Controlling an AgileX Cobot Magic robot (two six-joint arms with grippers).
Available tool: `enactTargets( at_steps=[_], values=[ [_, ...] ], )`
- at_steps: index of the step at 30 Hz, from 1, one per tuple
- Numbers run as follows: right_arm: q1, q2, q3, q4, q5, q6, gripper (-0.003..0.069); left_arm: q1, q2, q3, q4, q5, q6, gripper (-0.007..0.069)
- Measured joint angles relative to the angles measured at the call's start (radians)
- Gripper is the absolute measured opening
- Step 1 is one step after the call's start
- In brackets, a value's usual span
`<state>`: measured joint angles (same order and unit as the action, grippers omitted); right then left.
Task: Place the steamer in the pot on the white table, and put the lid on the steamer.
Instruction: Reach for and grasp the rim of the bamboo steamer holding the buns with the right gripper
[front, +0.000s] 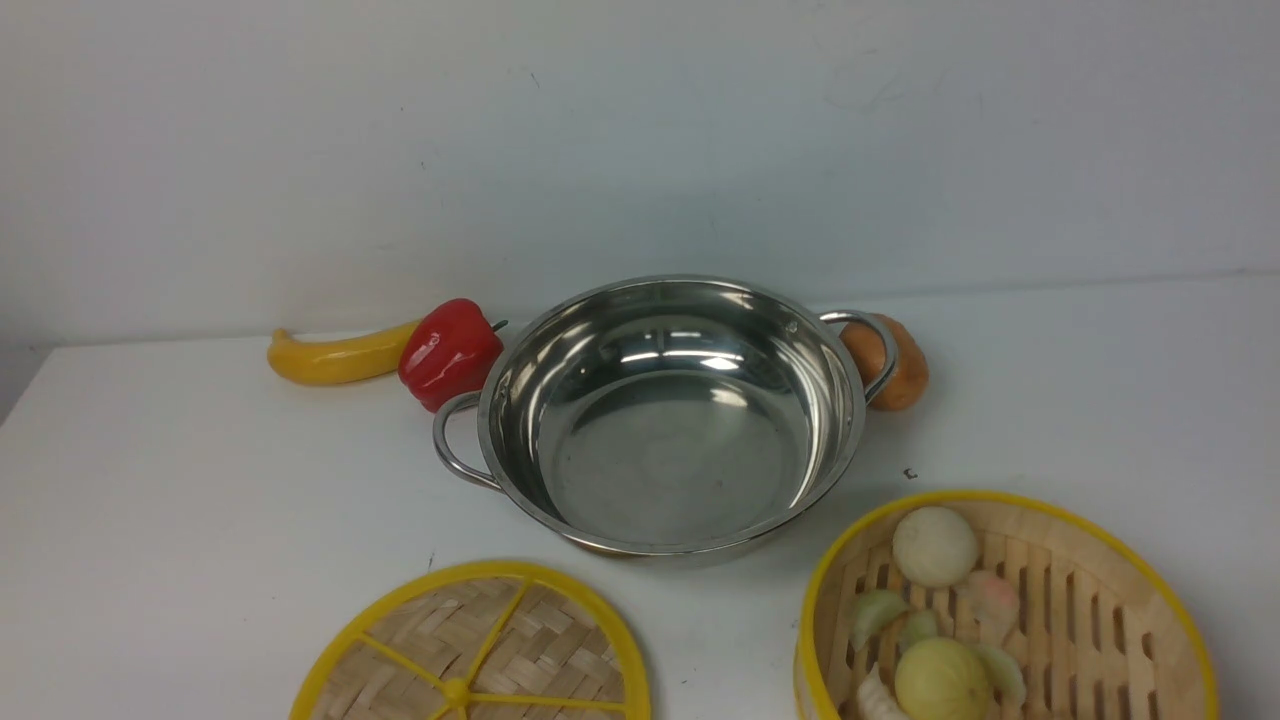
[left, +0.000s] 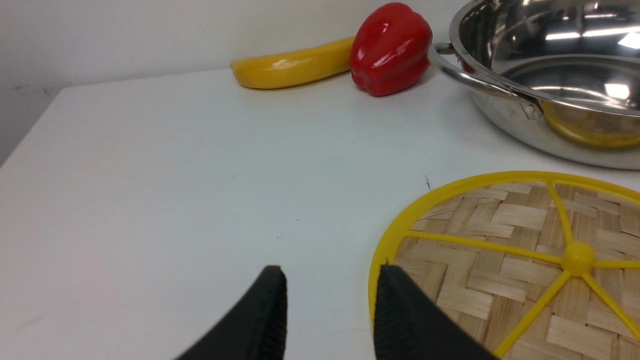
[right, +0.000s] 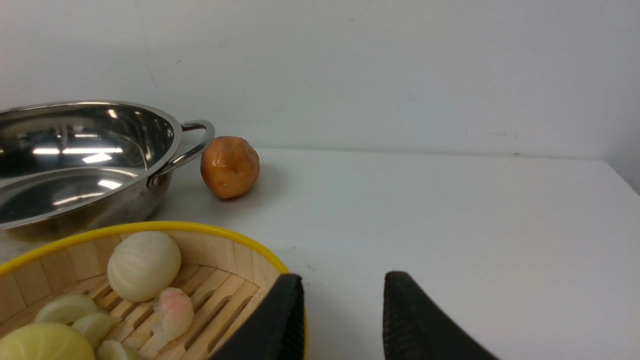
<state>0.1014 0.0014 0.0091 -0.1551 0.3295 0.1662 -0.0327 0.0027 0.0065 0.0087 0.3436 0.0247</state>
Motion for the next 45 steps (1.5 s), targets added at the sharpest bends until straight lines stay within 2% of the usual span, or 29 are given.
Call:
enactTargets(
  at_steps=[37,42,45],
  values=[
    [0.000,0.000,0.000,0.000,-0.001,0.000,0.0244,0.000,0.000,0.000,0.000,0.000,0.000,0.0241],
    [0.000,0.000,-0.001,0.004,-0.046,0.000,0.0244,0.000,0.000,0.000,0.000,0.000,0.000,0.0241],
    [0.000,-0.001,-0.067,0.014,0.015,0.000,0.0244,0.000,0.000,0.000,0.000,0.000,0.000,0.0241]
  ],
)
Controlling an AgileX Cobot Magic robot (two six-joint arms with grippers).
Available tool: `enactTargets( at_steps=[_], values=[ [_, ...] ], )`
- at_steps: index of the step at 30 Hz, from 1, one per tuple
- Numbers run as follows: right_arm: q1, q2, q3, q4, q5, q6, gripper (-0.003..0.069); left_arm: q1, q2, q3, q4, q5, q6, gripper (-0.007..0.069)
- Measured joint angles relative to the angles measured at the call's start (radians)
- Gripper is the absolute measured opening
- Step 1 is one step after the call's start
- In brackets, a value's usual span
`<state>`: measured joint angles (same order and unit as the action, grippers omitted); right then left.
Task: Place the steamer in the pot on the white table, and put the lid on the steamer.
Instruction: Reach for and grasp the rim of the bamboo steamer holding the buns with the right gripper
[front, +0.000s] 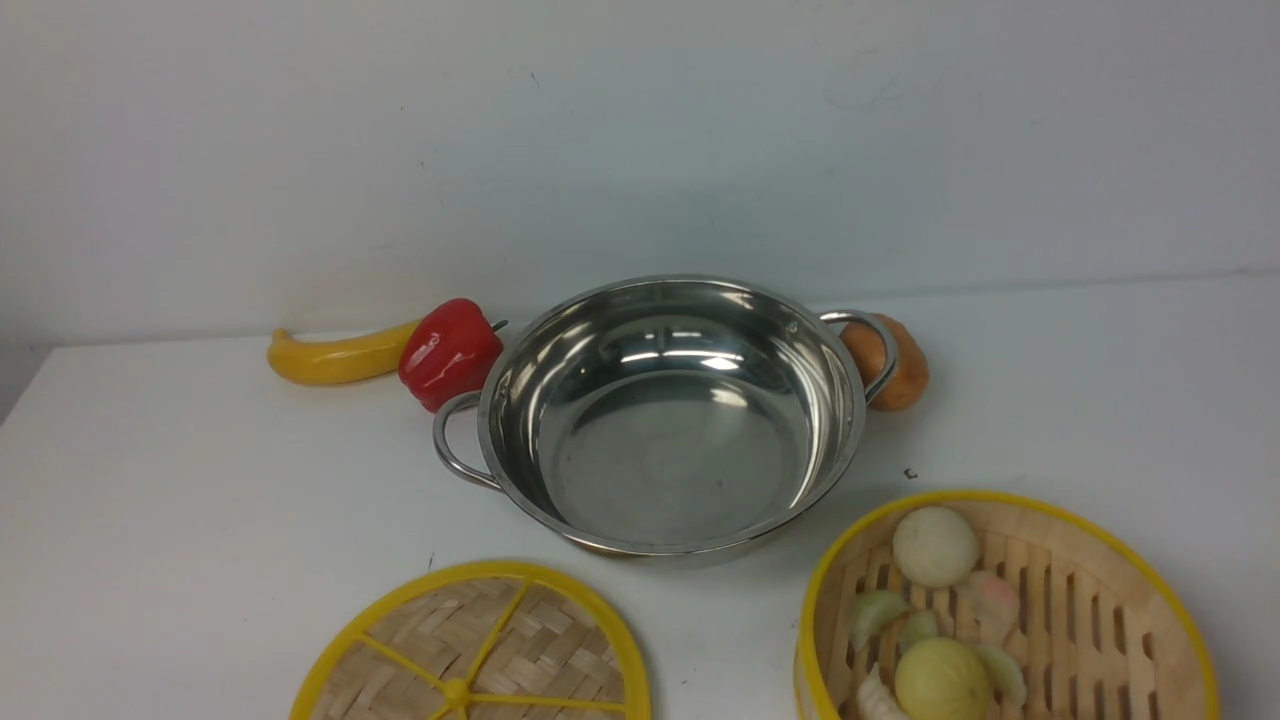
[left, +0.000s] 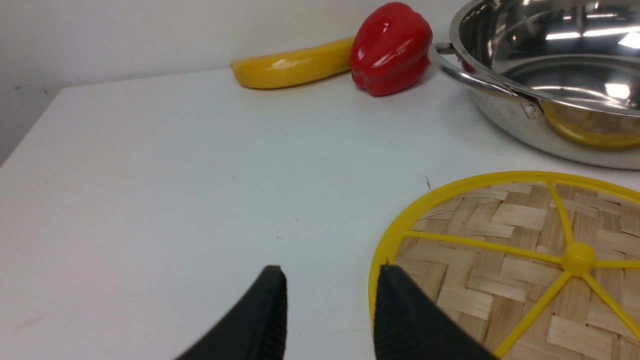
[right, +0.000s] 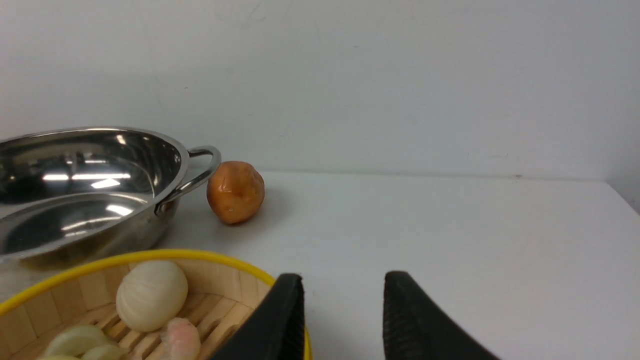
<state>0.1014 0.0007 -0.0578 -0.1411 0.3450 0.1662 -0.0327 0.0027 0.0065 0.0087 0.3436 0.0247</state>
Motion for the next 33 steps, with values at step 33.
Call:
enactTargets(
  at_steps=[33],
  values=[
    [0.000,0.393,-0.637,0.262,0.514,-0.001,0.0244,0.000,0.000,0.000,0.000,0.000,0.000,0.0241]
  ],
)
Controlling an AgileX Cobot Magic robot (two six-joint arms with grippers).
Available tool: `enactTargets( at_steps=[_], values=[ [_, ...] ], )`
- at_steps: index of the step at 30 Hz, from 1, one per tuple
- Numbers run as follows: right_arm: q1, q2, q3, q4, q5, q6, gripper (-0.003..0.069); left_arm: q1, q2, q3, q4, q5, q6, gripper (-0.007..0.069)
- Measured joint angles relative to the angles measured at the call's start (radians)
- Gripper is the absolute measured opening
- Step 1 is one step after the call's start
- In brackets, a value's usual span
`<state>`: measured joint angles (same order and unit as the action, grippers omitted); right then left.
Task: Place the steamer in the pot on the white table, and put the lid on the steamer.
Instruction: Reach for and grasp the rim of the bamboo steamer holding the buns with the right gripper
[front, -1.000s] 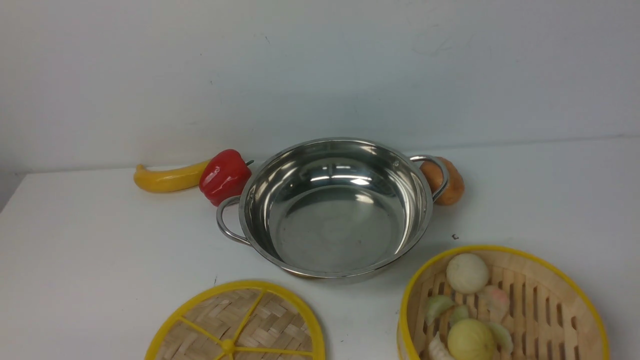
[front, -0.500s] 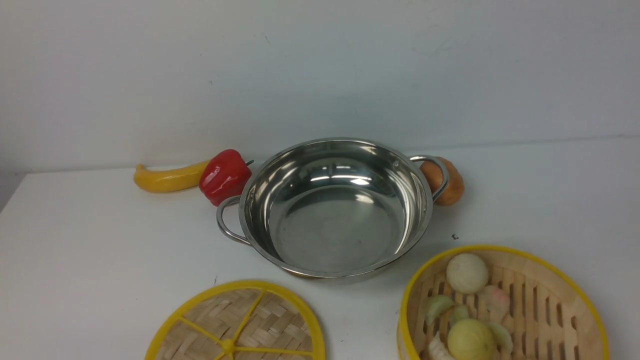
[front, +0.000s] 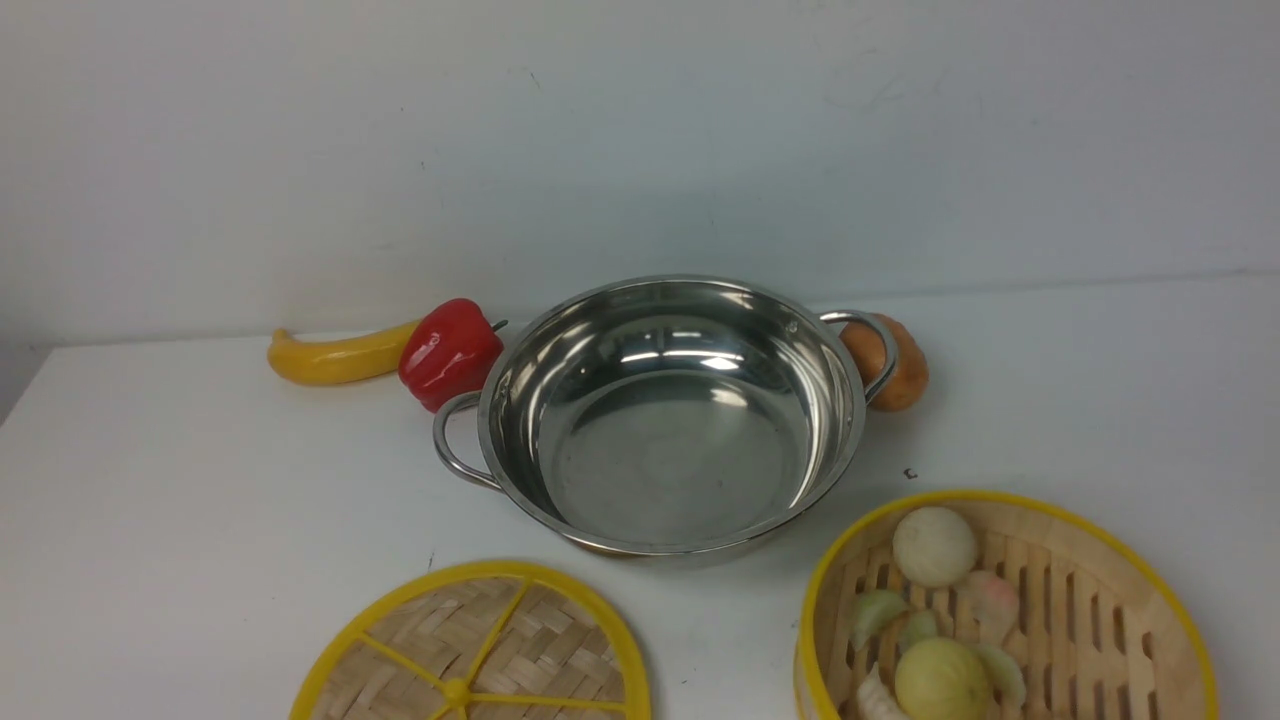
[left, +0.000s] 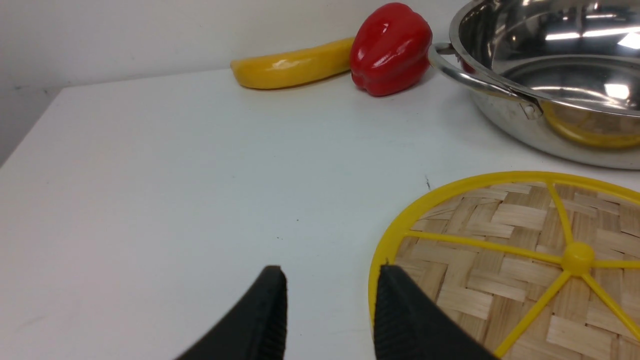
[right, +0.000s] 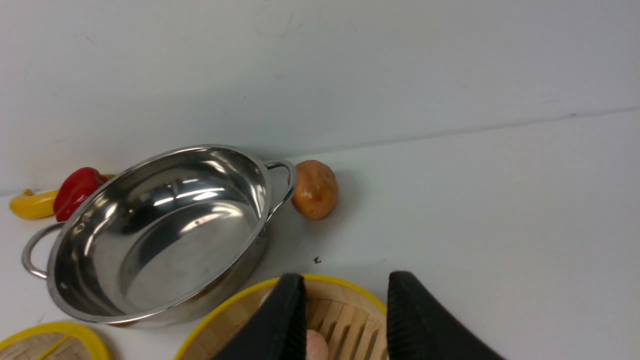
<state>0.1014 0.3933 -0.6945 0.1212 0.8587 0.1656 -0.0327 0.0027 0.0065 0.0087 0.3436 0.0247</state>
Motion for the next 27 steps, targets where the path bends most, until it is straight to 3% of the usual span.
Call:
enactTargets(
  at_steps=[13,18,27],
  values=[
    [0.000,0.003,-0.002,0.033,-0.036,-0.065,0.0244,0.000,0.000,0.000,0.000,0.000,0.000,0.0241],
    [0.000,0.094,-0.005,0.126,0.157,-0.263,0.0244,0.000,0.000,0.000,0.000,0.000,0.000,0.0241],
    [0.000,0.289,-0.005,0.139,0.214,-0.333,0.0244,0.000,0.000,0.000,0.000,0.000,0.000,0.0241]
  ],
)
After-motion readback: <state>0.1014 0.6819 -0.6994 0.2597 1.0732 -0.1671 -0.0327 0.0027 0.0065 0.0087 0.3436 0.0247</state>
